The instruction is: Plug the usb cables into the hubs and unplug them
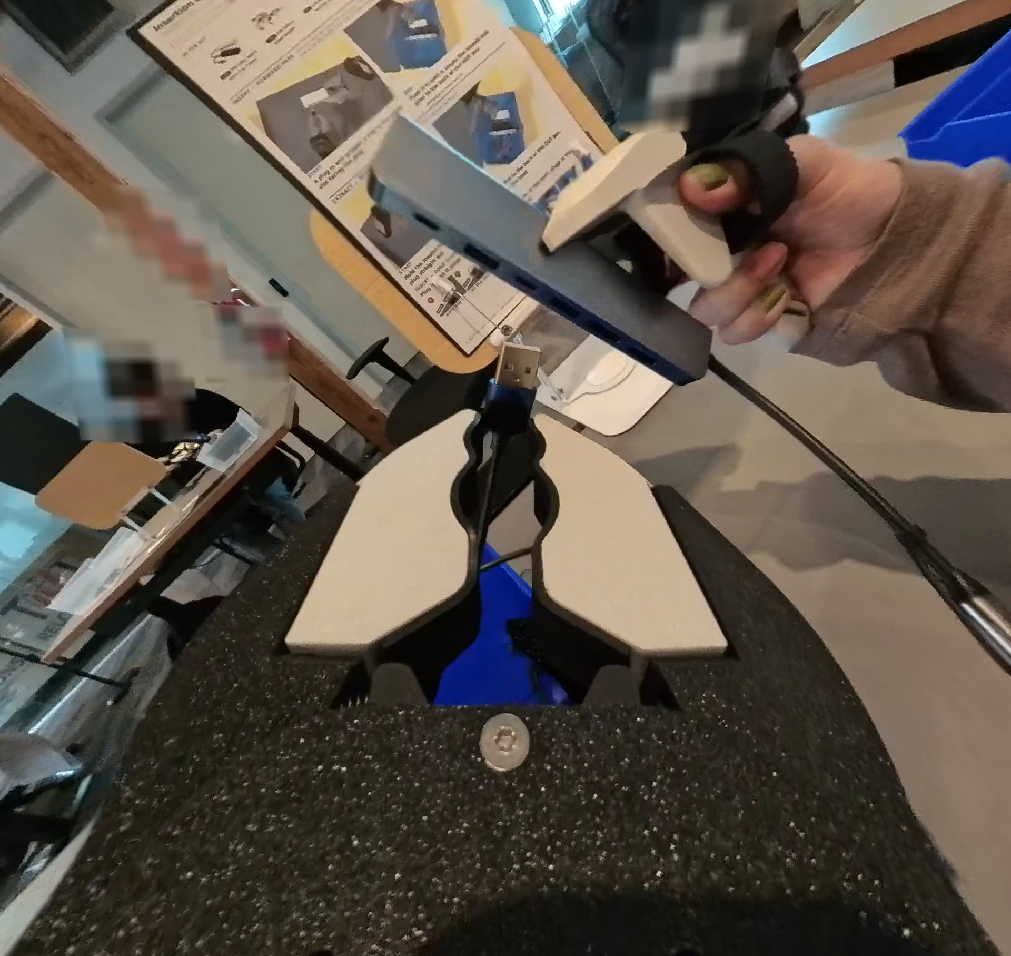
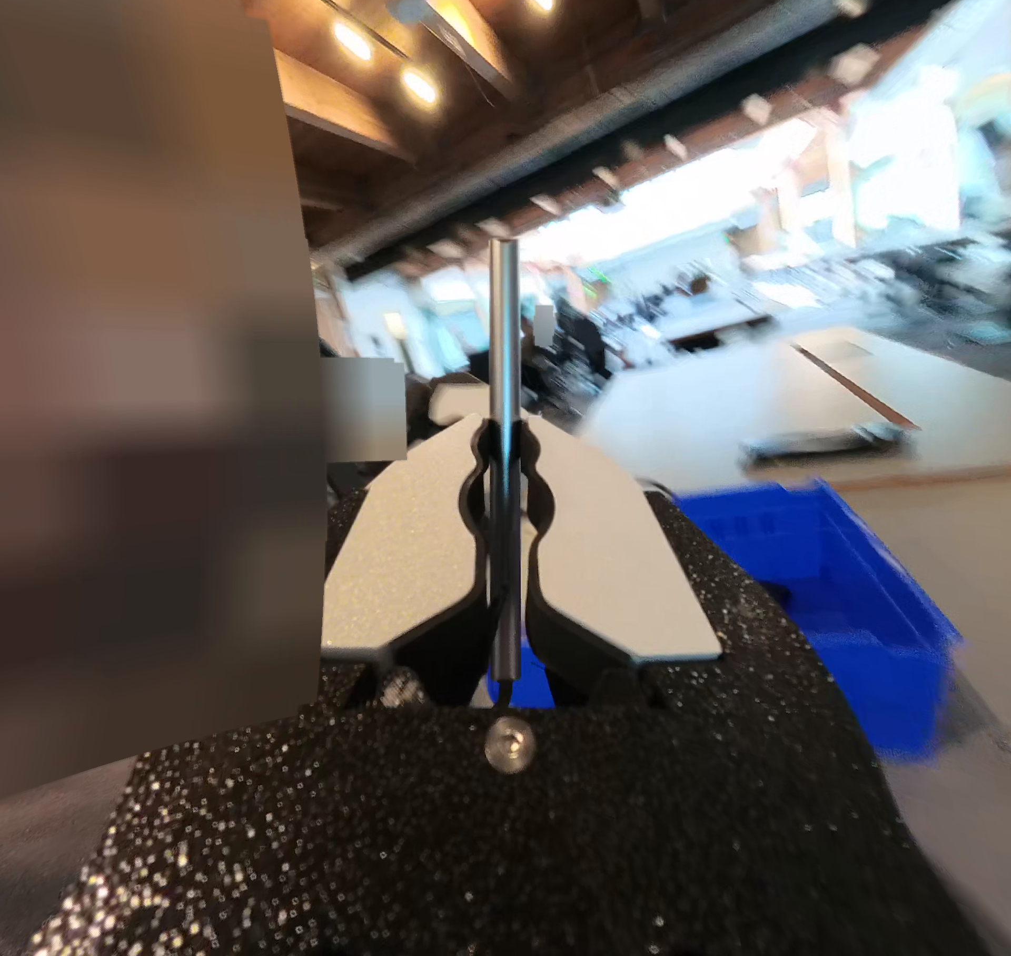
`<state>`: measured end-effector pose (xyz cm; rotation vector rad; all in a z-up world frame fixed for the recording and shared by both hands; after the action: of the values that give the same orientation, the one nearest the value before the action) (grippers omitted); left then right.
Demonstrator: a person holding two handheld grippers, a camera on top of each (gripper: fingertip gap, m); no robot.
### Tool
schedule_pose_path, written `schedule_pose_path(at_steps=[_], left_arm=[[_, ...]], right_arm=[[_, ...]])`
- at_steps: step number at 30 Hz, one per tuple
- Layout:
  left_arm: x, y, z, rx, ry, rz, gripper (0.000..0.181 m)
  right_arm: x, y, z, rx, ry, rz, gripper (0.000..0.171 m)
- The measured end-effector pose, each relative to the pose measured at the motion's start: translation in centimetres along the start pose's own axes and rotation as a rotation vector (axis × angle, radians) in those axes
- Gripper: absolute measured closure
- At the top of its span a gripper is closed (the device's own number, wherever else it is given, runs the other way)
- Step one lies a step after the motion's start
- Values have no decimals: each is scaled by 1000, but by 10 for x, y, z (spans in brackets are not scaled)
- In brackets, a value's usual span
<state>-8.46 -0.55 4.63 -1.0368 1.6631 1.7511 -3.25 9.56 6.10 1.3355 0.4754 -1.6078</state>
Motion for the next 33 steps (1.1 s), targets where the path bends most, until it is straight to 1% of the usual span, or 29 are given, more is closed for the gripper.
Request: schedule_pose_path(at_steps=[1, 4, 6, 9, 12, 14, 16, 18, 19, 21, 22, 23, 24, 28, 30, 33], left_arm=[[2, 0, -1, 4, 1, -10, 166], [9, 1, -3, 13, 22, -25, 166], [14, 0, -5, 26, 37, -32, 166], [21, -6, -7, 63, 46, -57, 166], [26, -16, -3, 95, 44, -90, 166], [27, -23, 1, 110, 50, -80, 166], [25, -31, 3, 125, 50, -60, 166], [23, -36, 2, 131, 44, -43, 166], [23, -37, 1, 127, 42, -38, 166], [22, -37, -3, 115, 31, -42, 166], [21, -37, -5, 114, 25, -52, 166], [21, -37, -7, 115, 21, -64, 166], [21, -37, -8, 113, 15, -74, 166], [23, -42, -12, 130, 5, -102, 166], [24, -48, -12, 143, 3, -105, 166], [27, -57, -11, 154, 5, -96, 166]], right_arm=[[2, -4, -4, 56, 34, -2, 162], [21, -21, -25, 304, 242, 7, 162], [35, -26, -42, 393, 357, 67, 162], [45, -22, -59, 404, 378, 146, 162], [50, -7, -70, 403, 422, 125, 162], [53, 0, -78, 455, 478, 119, 162], [55, 6, -87, 526, 576, 84, 162], [53, 14, -94, 601, 707, -70, 162], [50, 20, -93, 630, 775, -200, 162], [43, 32, -90, 738, 892, -541, 162], [43, 37, -89, 776, 958, -696, 162], [48, 41, -88, 799, 1022, -806, 162], [58, 41, -87, 806, 1079, -881, 162], [124, 32, -97, 752, 1312, -1103, 162], [148, 30, -102, 723, 1376, -1185, 162], [170, 31, -103, 675, 1417, -1265, 162]])
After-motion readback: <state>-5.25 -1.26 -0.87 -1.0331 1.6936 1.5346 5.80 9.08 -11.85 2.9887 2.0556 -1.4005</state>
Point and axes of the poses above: each gripper's, where its closed fingertips meet, z out along the fingers, x out of its underside, y = z × x across the jaws, the point moved 4 cm from there along -z, back along the fingers, and after that the axes turned 5 degrees about -x, right-handed, at the moved point
